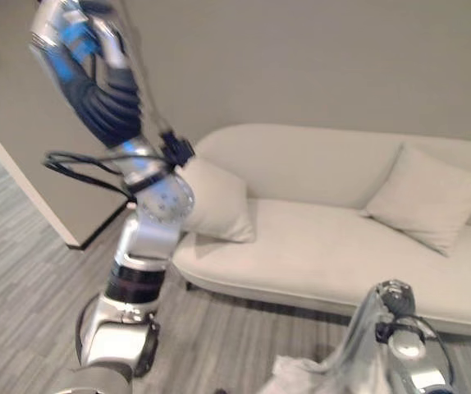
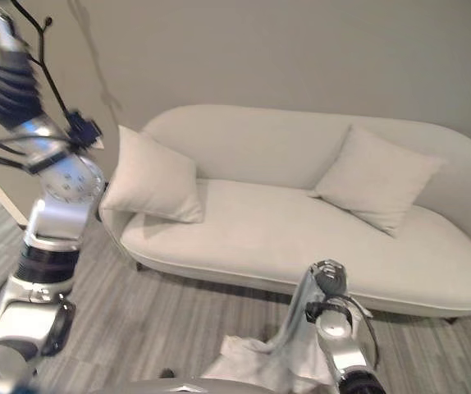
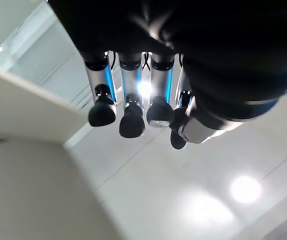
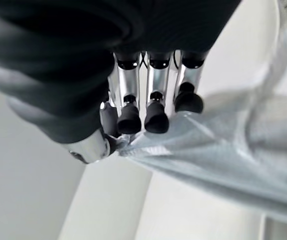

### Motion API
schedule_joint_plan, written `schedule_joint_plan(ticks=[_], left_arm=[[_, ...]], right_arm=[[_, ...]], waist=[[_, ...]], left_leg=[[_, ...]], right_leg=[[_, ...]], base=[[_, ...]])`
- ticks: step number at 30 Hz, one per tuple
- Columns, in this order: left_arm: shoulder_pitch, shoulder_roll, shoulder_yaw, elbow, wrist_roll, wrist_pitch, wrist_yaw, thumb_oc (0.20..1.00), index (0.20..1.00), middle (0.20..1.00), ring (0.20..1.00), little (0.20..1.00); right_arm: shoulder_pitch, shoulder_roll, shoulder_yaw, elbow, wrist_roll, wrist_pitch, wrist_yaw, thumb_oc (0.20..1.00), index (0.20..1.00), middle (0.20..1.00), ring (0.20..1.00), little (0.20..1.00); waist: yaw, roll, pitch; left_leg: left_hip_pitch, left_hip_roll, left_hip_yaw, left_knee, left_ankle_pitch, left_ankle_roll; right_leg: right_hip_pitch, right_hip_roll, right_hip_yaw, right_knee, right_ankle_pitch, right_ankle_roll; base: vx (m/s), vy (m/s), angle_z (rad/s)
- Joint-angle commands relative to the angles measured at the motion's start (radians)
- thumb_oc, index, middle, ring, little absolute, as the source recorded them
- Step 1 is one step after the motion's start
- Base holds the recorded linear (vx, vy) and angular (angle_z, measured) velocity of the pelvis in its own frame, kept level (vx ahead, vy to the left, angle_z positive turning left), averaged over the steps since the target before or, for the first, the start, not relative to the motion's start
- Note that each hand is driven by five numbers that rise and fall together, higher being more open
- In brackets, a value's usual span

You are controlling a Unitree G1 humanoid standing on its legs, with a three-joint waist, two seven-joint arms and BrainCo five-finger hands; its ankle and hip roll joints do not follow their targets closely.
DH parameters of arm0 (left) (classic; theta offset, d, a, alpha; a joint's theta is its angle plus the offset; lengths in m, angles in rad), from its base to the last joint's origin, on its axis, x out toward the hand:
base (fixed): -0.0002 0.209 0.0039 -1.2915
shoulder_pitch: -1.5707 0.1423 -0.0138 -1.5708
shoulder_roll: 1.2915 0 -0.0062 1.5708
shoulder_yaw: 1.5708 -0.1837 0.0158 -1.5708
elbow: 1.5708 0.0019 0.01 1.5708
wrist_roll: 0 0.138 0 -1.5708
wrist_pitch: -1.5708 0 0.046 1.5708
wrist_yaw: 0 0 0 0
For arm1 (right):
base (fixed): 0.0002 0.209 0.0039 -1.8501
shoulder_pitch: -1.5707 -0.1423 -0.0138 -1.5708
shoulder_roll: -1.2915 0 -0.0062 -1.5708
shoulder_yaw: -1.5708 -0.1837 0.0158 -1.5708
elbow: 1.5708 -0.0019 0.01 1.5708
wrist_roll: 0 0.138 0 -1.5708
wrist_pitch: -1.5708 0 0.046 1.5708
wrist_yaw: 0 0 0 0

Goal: Hang the clothes on the sofa on the clothes rack.

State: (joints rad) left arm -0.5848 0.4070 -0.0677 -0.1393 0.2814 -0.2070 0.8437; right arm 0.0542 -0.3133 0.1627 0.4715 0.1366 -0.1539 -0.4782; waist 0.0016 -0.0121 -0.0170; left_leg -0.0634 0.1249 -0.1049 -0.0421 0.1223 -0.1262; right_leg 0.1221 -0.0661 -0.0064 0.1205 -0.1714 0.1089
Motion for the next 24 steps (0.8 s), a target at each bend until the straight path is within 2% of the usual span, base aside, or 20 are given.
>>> schedule_joint_plan(ticks=[1, 2, 4, 5, 6, 10, 14, 20, 24], left_arm=[[0.066, 0.034, 0.015, 0.033, -0.037, -0.018, -0.060, 0.799, 0.799, 0.799, 0.799, 0.799], [0.101, 0.031, 0.023, 0.029, -0.043, -0.017, -0.077, 1.000, 1.000, 1.000, 1.000, 1.000], [0.217, 0.016, 0.040, 0.023, -0.089, -0.017, -0.116, 1.000, 1.000, 1.000, 1.000, 1.000], [0.219, 0.015, 0.040, 0.021, -0.089, -0.016, -0.117, 1.000, 1.000, 1.000, 1.000, 1.000], [0.298, 0.009, 0.046, 0.031, -0.101, -0.016, -0.151, 1.000, 1.000, 1.000, 1.000, 1.000], [0.431, -0.002, -0.027, 0.190, -0.119, -0.021, -0.248, 1.000, 1.000, 1.000, 1.000, 1.000], [0.468, -0.020, -0.097, 0.291, -0.157, -0.024, -0.307, 1.000, 1.000, 1.000, 1.000, 1.000], [0.452, -0.033, -0.253, 0.454, -0.183, -0.007, -0.405, 1.000, 1.000, 1.000, 1.000, 1.000], [0.423, -0.049, -0.330, 0.516, -0.192, -0.006, -0.444, 1.000, 1.000, 1.000, 1.000, 1.000]], right_arm=[[-0.033, 0.053, -0.034, -0.116, 0.007, -0.079, -0.030, 0.200, 0.200, 0.200, 0.200, 0.200], [-0.035, 0.055, -0.040, -0.132, 0.008, -0.079, -0.030, 0.200, 0.200, 0.200, 0.200, 0.200], [-0.038, 0.057, -0.066, -0.216, 0.031, -0.081, -0.032, 0.200, 0.200, 0.200, 0.200, 0.200], [-0.036, 0.057, -0.066, -0.218, 0.031, -0.080, -0.032, 0.200, 0.200, 0.200, 0.200, 0.200], [-0.043, 0.047, -0.084, -0.288, 0.035, -0.087, -0.032, 0.200, 0.200, 0.200, 0.200, 0.200], [-0.123, -0.009, -0.154, -0.470, -0.022, -0.115, -0.078, 0.200, 0.200, 0.200, 0.200, 0.200], [-0.234, -0.034, -0.179, -0.545, -0.060, -0.126, -0.126, 0.200, 0.200, 0.200, 0.200, 0.200], [-0.473, -0.062, -0.097, -0.563, -0.053, -0.121, -0.163, 0.200, 0.200, 0.200, 0.200, 0.200], [-0.546, -0.077, -0.069, -0.548, -0.041, -0.114, -0.166, 0.200, 0.200, 0.200, 0.200, 0.200]], waist=[[0.011, -0.047, -0.098], [0.013, -0.054, -0.098], [0.025, -0.074, -0.090], [0.027, -0.074, -0.091], [0.034, -0.088, -0.088], [0.053, -0.117, -0.098], [0.065, -0.125, -0.106], [0.082, -0.132, -0.110], [0.080, -0.134, -0.106]], left_leg=[[-0.043, -0.031, 0.039, -0.041, -0.042, 0.021], [-0.045, -0.037, 0.047, -0.039, -0.049, 0.027], [-0.050, -0.053, 0.068, -0.030, -0.060, 0.044], [-0.049, -0.053, 0.070, -0.030, -0.060, 0.045], [-0.048, -0.058, 0.076, -0.029, -0.063, 0.052], [-0.030, -0.055, 0.090, -0.032, -0.067, 0.061], [-0.019, -0.046, 0.095, -0.034, -0.068, 0.062], [-0.004, -0.028, 0.099, -0.040, -0.064, 0.056], [-0.004, -0.024, 0.099, -0.041, -0.061, 0.054]], right_leg=[[-0.077, -0.083, 0.024, -0.150, 0.160, 0.077], [-0.085, -0.093, 0.031, -0.158, 0.170, 0.082], [-0.102, -0.118, 0.051, -0.170, 0.193, 0.093], [-0.102, -0.119, 0.054, -0.171, 0.193, 0.093], [-0.104, -0.123, 0.061, -0.173, 0.199, 0.095], [-0.096, -0.118, 0.076, -0.179, 0.205, 0.092], [-0.091, -0.109, 0.084, -0.180, 0.202, 0.087], [-0.082, -0.091, 0.082, -0.177, 0.191, 0.080], [-0.081, -0.089, 0.079, -0.176, 0.190, 0.079]], base=[[-0.07, 0.152, -0.04], [-0.05, 0.130, -0.03], [-0.05, 0.125, -0.10], [-0.02, 0.082, -0.23], [0.01, 0.028, -0.21], [0.03, 0.000, -0.14], [0.03, -0.028, -0.14], [0.02, -0.034, -0.05], [0.01, -0.014, 0.04]])
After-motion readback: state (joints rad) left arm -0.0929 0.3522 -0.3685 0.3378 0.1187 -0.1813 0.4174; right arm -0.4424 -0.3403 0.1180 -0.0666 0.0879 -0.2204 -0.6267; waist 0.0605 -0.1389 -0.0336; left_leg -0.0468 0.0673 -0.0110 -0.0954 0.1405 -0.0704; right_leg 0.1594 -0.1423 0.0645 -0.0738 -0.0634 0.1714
